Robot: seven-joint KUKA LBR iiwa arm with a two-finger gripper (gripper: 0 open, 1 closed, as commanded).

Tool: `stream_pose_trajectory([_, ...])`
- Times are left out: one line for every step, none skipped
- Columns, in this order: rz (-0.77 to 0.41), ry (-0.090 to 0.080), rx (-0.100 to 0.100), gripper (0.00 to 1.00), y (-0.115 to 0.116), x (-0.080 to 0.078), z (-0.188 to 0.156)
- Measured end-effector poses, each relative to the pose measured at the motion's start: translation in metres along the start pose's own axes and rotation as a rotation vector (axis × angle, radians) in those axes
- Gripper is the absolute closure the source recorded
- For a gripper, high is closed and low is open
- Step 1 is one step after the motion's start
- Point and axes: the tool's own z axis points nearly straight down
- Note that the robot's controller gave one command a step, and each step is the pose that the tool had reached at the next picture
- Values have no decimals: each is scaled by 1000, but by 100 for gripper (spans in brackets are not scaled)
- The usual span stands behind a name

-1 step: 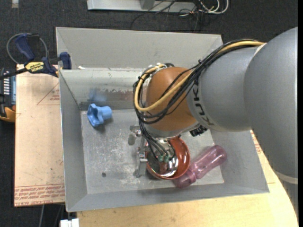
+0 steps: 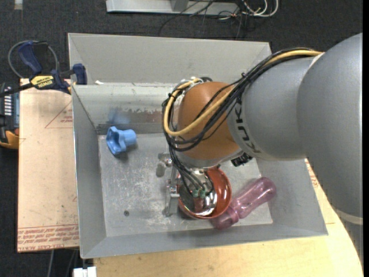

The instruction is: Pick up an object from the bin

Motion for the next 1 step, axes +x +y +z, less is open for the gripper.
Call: stream_pose_trajectory([21,-8,-2,0,-29,-14,-88])
